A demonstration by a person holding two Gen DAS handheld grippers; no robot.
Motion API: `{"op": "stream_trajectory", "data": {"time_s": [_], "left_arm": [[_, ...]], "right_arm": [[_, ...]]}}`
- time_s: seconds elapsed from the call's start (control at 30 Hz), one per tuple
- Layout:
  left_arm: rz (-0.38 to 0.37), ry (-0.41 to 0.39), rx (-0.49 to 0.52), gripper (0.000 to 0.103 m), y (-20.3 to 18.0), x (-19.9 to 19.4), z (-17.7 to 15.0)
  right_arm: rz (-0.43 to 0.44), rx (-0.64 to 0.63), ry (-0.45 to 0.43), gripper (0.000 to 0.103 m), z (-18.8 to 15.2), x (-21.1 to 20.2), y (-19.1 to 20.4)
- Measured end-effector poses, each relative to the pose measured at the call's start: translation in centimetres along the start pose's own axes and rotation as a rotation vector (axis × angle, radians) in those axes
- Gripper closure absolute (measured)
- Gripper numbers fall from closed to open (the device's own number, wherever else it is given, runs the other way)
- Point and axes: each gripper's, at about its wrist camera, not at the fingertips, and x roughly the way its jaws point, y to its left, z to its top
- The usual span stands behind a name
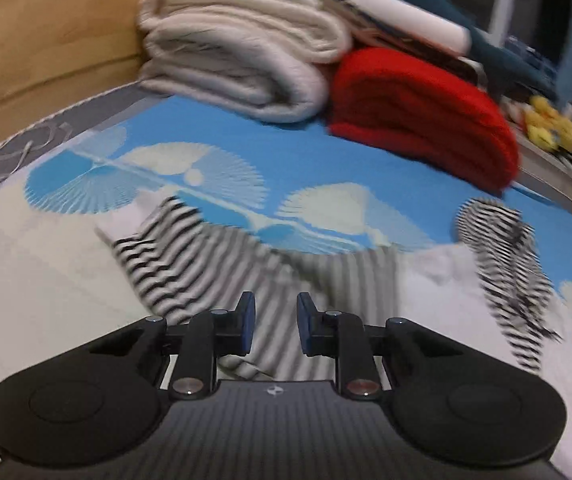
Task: Fold small clothes
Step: 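Grasp the striped sleeve cuff with the left tool and fold it across the body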
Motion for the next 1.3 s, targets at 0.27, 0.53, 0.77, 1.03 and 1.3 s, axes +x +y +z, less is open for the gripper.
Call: {"op": "stream_trajectory", "data": {"time_s": [0.27,0.53,0.77,1.03,1.3], "left_arm": [[0.112,0.054,-0.128,0.073,6.0,5.6,1.3],[0.198,0.062,-0.321,0.029,10.9,10.0,2.8],[0.175,0.079,-0.405,0.049,13.0,12.4,2.8],[0.171,-0.014,-0.277,0.097,8.0,8.6,5.5],[-0.115,-0.144,0.054,0.097,-7.9,-0.9,6.5]], "right_arm": [[0.030,0.022,0.069,0.084,-1.3,7.5,0.3],[0.083,-0.023,0.124,0.080,-1.9,10.8,2.3],[0.097,-0.018,0.192,0.080,-3.0,12.1,2.4],[0.098,-0.003,0.197,0.080,-3.2,12.1,2.6],[0.103,0.009,0.180,0.080,-2.6,10.7,2.0]]}}
